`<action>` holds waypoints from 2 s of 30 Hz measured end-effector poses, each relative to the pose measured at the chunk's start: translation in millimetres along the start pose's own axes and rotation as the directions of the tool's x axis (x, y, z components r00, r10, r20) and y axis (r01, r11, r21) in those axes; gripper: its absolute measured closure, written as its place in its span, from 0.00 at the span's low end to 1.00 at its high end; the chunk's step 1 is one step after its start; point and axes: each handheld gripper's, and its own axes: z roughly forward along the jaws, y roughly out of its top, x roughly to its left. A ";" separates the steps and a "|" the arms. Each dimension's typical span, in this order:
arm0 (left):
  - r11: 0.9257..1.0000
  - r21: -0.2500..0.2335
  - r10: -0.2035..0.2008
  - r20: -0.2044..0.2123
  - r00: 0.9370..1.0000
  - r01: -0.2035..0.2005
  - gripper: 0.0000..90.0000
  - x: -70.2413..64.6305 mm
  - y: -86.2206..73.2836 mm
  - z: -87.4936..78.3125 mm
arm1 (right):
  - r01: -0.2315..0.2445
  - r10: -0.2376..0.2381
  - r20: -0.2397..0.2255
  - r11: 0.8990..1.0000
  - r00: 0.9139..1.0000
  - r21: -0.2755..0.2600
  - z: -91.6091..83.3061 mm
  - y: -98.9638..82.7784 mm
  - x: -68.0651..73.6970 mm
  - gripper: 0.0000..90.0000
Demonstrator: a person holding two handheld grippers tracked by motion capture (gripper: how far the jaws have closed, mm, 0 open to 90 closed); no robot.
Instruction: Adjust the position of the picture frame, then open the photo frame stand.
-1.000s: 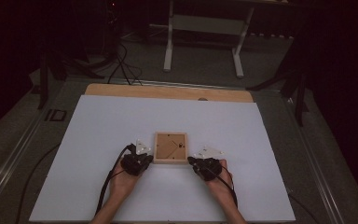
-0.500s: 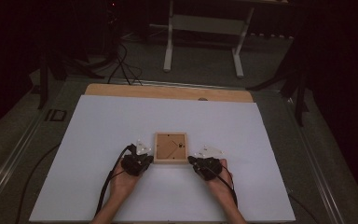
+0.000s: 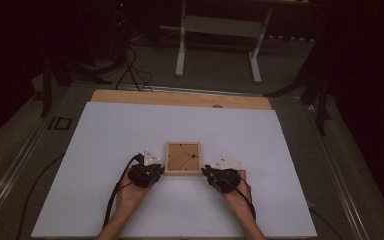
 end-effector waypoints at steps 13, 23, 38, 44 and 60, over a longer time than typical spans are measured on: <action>0.989 -0.119 -0.083 0.027 0.996 0.086 0.55 10.1 1.8 -14.6 | -0.048 0.048 0.006 0.999 0.999 -0.024 -8.7 2.0 -8.7 0.60; 0.987 -0.152 -0.040 0.060 0.997 0.049 0.55 0.4 5.0 -20.1 | -0.044 0.044 -0.005 0.998 0.999 -0.040 -8.4 2.9 -6.9 0.59; 0.988 -0.154 0.046 0.131 0.990 -0.026 0.55 -21.2 17.5 -17.8 | -0.045 0.044 -0.021 0.998 0.999 -0.054 -5.6 2.3 -1.0 0.87; 0.989 -0.145 0.063 0.134 0.989 -0.043 0.55 -23.5 25.9 -12.1 | -0.009 0.007 -0.046 0.998 0.999 -0.060 -0.2 2.6 7.3 1.00; 0.994 -0.098 0.048 0.113 0.992 -0.037 0.54 -16.0 30.4 7.2 | -0.027 0.025 -0.030 0.998 0.999 -0.064 4.8 0.4 8.4 1.00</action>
